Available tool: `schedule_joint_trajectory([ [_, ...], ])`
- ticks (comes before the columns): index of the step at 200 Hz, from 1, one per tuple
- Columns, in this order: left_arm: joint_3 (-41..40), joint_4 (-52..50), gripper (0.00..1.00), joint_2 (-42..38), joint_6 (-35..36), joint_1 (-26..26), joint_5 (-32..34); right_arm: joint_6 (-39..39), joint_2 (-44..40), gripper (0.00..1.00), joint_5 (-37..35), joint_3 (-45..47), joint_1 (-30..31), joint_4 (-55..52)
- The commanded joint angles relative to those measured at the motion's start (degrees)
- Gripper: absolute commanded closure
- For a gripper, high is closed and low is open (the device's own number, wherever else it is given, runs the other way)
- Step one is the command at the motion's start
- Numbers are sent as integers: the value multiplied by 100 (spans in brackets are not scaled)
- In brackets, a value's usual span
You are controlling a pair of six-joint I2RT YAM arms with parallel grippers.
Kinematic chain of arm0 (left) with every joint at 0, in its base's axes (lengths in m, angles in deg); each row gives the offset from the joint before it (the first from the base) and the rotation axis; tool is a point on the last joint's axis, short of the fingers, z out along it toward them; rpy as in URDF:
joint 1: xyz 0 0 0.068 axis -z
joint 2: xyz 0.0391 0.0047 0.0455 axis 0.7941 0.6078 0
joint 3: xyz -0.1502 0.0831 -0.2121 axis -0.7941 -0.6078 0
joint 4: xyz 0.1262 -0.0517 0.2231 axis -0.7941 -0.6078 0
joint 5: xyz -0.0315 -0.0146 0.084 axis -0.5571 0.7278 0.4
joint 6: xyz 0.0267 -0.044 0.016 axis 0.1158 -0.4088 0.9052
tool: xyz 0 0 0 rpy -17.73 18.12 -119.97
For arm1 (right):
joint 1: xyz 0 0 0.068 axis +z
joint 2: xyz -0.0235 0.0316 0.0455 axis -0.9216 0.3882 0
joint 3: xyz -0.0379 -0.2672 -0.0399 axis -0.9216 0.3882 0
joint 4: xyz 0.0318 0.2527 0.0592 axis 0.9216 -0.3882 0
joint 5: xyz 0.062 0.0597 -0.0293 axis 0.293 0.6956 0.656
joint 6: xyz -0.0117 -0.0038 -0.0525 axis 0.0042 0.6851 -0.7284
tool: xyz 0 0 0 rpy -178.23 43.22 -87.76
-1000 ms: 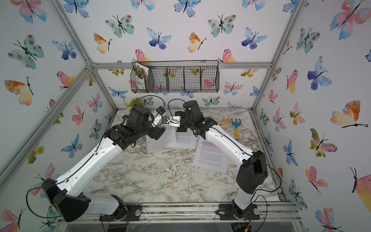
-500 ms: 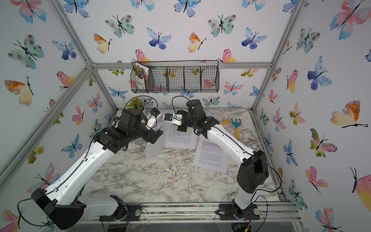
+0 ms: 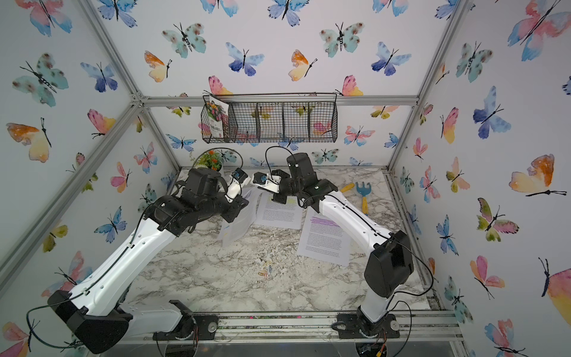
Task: Unclip the paperclips from the documents
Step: Pick up the document from the center of the board.
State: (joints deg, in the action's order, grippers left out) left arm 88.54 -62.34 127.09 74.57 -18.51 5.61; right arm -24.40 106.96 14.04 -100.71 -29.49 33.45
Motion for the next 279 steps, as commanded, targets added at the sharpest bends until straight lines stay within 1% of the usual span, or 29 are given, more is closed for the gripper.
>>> schedule_joint_trajectory([
  [1, -162, -249, 92, -149, -79, -40, -202, 218, -28, 97, 234, -167, -75, 22],
  [29, -229, -230, 100, -203, -135, -43, -368, 350, 56, 98, 361, -268, -93, 26],
  [46, -194, -214, 100, -189, -123, -44, -454, 407, 90, 98, 364, -314, -93, 60],
  [93, 76, -225, 100, -32, -49, -47, -301, 449, 153, 98, 353, -403, -110, 66],
  [95, 84, -240, 96, -23, -48, -49, -297, 449, 157, 98, 359, -412, -111, 56],
  [100, 123, -265, 82, 4, -69, -48, -226, 444, 170, 98, 387, -430, -111, 12],
  [103, 149, -278, 76, 16, -85, -46, -189, 440, 187, 98, 394, -450, -111, -10],
  [107, 180, -300, 65, 31, -104, -49, -146, 432, 208, 98, 403, -477, -111, -47],
  [112, 216, -314, 47, 35, -126, -50, -85, 431, 232, 98, 414, -513, -111, -103],
  [119, 261, -319, 16, 31, -148, -46, -17, 439, 274, 98, 425, -561, -111, -182],
  [123, 297, -323, 5, 29, -157, -52, 14, 440, 292, 98, 421, -598, -111, -214],
  [126, 328, -323, 0, 27, -168, -51, 41, 446, 304, 98, 410, -618, -111, -240],
  [150, 662, -343, 1, -17, -270, -108, 178, 491, 414, 98, 312, -750, -111, -431],
  [167, 970, -350, 1, -35, -494, -238, 195, 501, 503, 98, 293, -874, -111, -606],
  [188, 1307, -249, 1, -176, -921, -601, 34, 540, 629, 98, 309, -1087, -111, -865],
  [207, 1350, -75, 1, -420, -1175, -903, 41, 596, 686, 98, 337, -1166, -111, -954],
  [226, 1013, -16, 1, -725, -1173, -1061, 93, 671, 707, 98, 346, -1173, -111, -965],
  [244, 421, 3, 1, -1044, -1182, -1149, -50, 742, 754, 98, 406, -1220, -119, -1039],
  [258, -72, 118, 1, -1300, -1230, -1155, -312, 786, 787, 98, 455, -1273, -128, -1106],
  [279, -708, 356, 1, -1629, -1293, -1155, -1010, 813, 841, 98, 517, -1354, -137, -1209],
])
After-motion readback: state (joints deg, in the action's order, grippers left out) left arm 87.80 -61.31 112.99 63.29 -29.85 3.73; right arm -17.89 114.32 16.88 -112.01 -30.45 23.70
